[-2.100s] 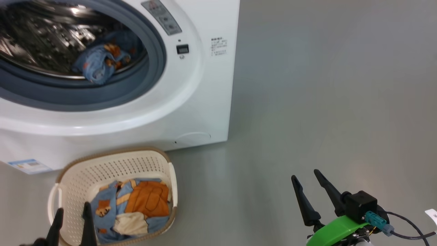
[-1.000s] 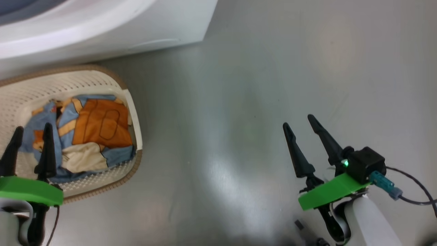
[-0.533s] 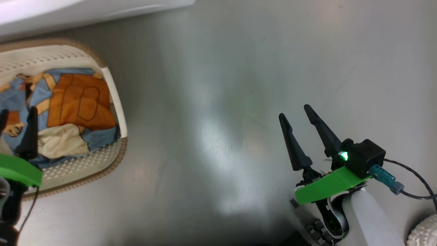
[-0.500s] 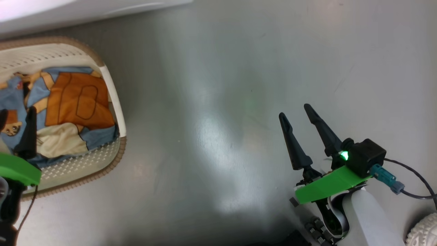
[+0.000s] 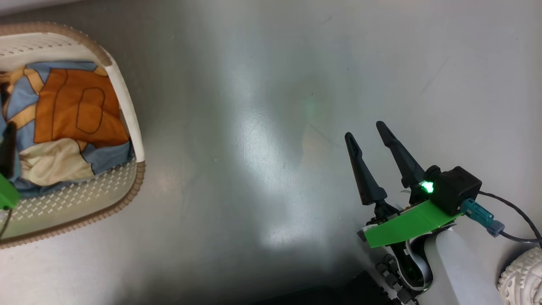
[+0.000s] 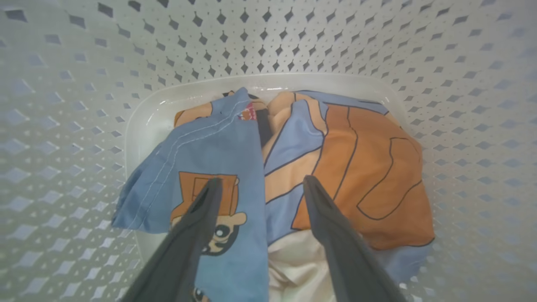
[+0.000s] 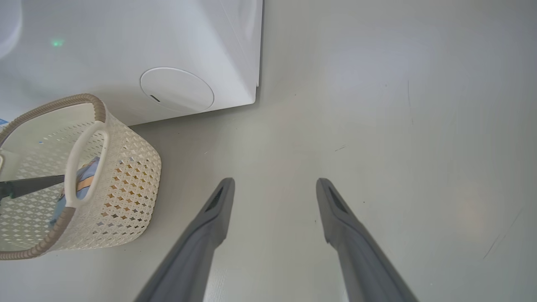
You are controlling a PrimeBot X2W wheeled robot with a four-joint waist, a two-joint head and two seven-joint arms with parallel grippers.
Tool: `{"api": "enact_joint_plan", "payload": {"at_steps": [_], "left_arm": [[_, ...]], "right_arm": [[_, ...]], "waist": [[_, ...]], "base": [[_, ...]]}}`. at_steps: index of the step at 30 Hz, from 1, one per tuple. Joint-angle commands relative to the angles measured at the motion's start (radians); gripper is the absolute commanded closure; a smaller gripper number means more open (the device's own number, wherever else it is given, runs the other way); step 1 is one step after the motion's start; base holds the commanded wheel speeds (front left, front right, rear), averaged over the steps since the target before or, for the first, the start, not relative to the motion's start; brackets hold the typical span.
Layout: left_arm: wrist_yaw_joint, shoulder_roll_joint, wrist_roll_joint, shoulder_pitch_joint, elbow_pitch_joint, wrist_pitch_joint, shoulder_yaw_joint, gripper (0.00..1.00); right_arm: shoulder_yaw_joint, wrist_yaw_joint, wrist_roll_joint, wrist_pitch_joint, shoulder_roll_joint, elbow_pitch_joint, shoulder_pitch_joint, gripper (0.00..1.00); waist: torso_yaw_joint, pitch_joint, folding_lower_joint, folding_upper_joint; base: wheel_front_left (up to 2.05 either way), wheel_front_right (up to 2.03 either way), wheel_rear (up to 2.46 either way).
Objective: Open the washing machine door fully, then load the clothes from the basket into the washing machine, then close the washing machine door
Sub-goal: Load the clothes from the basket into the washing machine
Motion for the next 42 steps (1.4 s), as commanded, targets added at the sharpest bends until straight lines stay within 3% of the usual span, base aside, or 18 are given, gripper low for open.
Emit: {"api": "enact_joint_plan", "payload": {"at_steps": [1, 11, 19, 36, 37, 38, 42], "left_arm": [[-0.002, 0.061, -0.013, 0.002, 0.019, 0.012, 0.013, 0.0], [-0.002, 0.068, -0.073, -0.085, 0.078, 0.124, -0.071, 0.0], [-0.001, 0.098, -0.031, -0.154, 0.162, 0.158, -0.129, 0.0], [-0.001, 0.024, -0.032, -0.21, 0.212, 0.131, -0.206, 0.0], [-0.001, 0.025, -0.032, -0.211, 0.21, 0.122, -0.212, 0.29], [-0.001, 0.025, -0.036, -0.212, 0.204, 0.106, -0.223, 1.0], [-0.001, 0.029, -0.048, -0.21, 0.195, 0.086, -0.246, 1.0]], "right_arm": [[0.029, 0.003, 0.009, -0.008, 0.004, -0.019, 0.026, 0.0], [0.042, 0.003, 0.027, -0.008, 0.004, -0.021, 0.024, 0.0], [0.051, 0.003, 0.039, -0.008, 0.004, -0.027, 0.026, 0.0], [0.044, 0.003, 0.025, -0.008, 0.004, -0.05, 0.088, 0.0], [0.043, 0.003, 0.025, -0.008, 0.004, -0.052, 0.09, 0.0], [0.043, 0.003, 0.025, -0.008, 0.004, -0.052, 0.092, 0.0], [0.037, 0.003, 0.026, -0.008, 0.004, -0.05, 0.084, 0.0]], "waist": [[-0.004, 0.012, 0.0, 0.0], [-0.018, 0.045, 0.0, 0.0], [-0.039, 0.068, 0.0, 0.0], [-0.036, 0.079, 0.0, 0.0], [-0.036, 0.078, 0.0, 0.0], [-0.036, 0.078, 0.0, 0.0], [-0.036, 0.072, 0.0, 0.0]], "base": [[0.0, 0.0, 0.0], [0.0, 0.0, 0.0], [0.0, 0.0, 0.0], [0.0, 0.0, 0.0], [0.0, 0.0, 0.0], [0.0, 0.0, 0.0], [0.0, 0.0, 0.0]]}}
